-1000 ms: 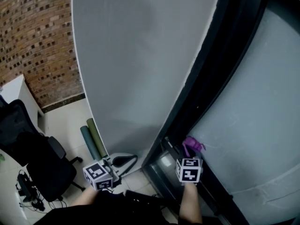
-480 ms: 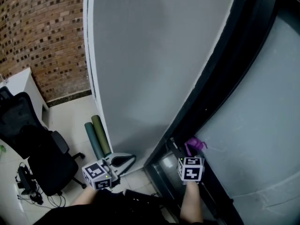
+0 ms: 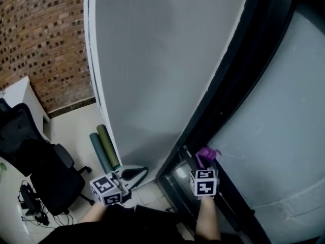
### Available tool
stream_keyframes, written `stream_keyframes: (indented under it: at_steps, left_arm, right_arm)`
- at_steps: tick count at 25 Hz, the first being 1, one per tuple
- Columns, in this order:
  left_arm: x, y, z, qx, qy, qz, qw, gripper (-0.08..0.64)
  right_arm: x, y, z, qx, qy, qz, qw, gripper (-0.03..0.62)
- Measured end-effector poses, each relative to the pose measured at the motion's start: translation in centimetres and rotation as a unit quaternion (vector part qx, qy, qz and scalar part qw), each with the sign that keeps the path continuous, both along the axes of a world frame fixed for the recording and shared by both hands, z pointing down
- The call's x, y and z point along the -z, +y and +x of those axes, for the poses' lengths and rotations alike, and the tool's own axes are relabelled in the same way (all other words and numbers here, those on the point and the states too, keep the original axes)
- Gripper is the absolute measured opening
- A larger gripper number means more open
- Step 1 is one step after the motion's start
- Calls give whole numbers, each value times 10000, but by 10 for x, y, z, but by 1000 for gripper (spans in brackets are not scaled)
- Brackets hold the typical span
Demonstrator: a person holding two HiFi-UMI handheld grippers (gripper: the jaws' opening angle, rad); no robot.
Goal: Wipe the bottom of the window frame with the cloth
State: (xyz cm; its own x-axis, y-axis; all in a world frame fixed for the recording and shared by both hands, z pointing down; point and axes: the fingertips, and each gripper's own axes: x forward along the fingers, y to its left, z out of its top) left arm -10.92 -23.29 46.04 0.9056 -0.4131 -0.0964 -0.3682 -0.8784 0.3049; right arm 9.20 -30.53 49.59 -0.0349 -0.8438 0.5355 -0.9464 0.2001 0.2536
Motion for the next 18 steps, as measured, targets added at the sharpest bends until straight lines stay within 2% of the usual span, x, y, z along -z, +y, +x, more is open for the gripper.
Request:
stream_keyframes:
  at_steps: [3,10,15,18]
  left_arm:
    - [-3,-1,3,-42,-105,-15,9999,0]
    - [-2,5,7,-345,-136,-1,9993,0]
    - [4,9,21,-675,-142,77,9976,0]
    - [6,13,30,-848,-179,111,9962,0]
  right_arm:
    - [-4,6,-2,89,-17,-3,10000,63]
    - [-7,28,-31,494,-518,-148,9973,63]
    - [-11,54,-55,820,-764,-299,9933,63]
    - [-4,69,-68,1140,-1135,-138,9869,63]
